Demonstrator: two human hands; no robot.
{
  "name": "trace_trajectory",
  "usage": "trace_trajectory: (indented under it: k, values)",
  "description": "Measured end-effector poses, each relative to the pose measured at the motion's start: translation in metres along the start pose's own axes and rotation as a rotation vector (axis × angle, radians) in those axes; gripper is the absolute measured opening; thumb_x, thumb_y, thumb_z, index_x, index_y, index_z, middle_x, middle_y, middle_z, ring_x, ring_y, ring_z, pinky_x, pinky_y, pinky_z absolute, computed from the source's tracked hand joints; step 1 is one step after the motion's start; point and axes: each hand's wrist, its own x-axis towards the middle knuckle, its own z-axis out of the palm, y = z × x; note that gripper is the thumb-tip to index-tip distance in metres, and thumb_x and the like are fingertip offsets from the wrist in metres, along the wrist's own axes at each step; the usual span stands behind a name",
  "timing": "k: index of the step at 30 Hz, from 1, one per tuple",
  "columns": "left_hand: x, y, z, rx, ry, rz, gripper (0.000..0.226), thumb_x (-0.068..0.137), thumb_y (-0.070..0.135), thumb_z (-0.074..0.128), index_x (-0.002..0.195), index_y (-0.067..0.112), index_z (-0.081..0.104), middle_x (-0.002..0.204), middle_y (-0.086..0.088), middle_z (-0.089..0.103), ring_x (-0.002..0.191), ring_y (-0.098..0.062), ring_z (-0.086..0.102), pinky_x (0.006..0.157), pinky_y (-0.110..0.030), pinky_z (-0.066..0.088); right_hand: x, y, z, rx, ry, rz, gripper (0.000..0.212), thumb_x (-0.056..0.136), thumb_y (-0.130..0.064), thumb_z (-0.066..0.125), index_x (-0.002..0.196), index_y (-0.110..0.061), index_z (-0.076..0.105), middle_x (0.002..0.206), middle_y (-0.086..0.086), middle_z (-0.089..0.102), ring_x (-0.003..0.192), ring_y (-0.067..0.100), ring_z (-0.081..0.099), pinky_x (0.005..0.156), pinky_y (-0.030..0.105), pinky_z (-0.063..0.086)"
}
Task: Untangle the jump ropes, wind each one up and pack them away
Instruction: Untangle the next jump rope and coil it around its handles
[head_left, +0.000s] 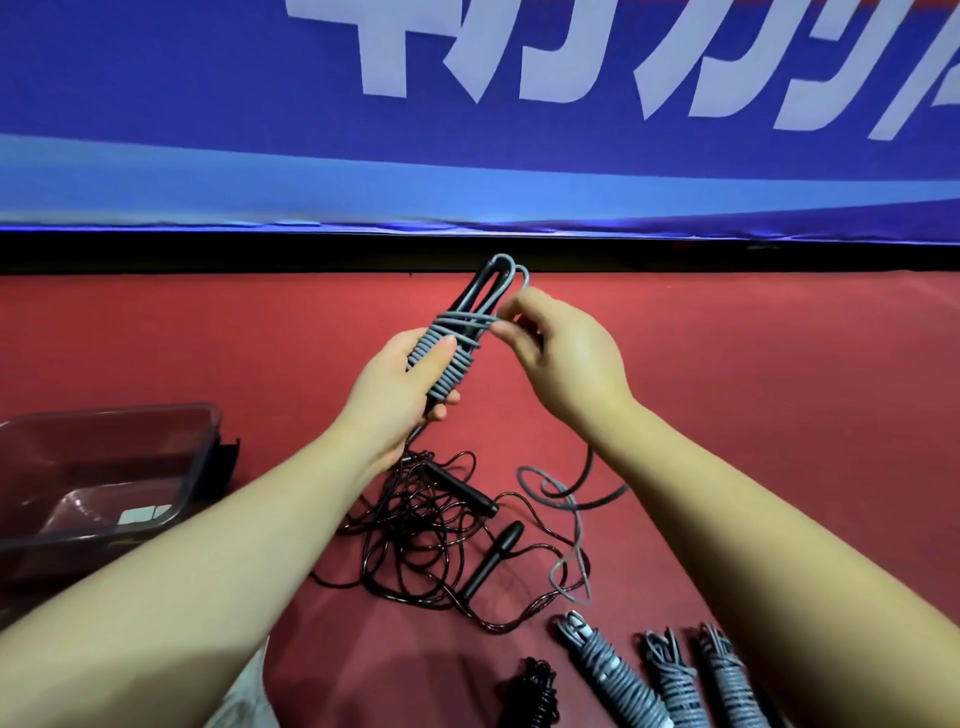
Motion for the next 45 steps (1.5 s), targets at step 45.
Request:
trace_trajectory:
  k: [45]
  values:
    - [-0.032, 0.008, 0.016, 0.971, -0.729, -0.052, 0.029, 0.088, 0.025, 0.064, 0.117, 0.025, 0.06, 0.11, -0.001, 0.063, 0.1, -0.018, 0.06, 0.086, -0.026, 0.045, -0.009, 0.023, -0.041, -0.106, -0.744, -0.119, 0.016, 0.09, -0.02, 0.059, 0.101, -0.017, 0.071, 0.069, -0.012, 0.061, 0.06, -0.007, 0.055, 0.061, 0.01, 0.039]
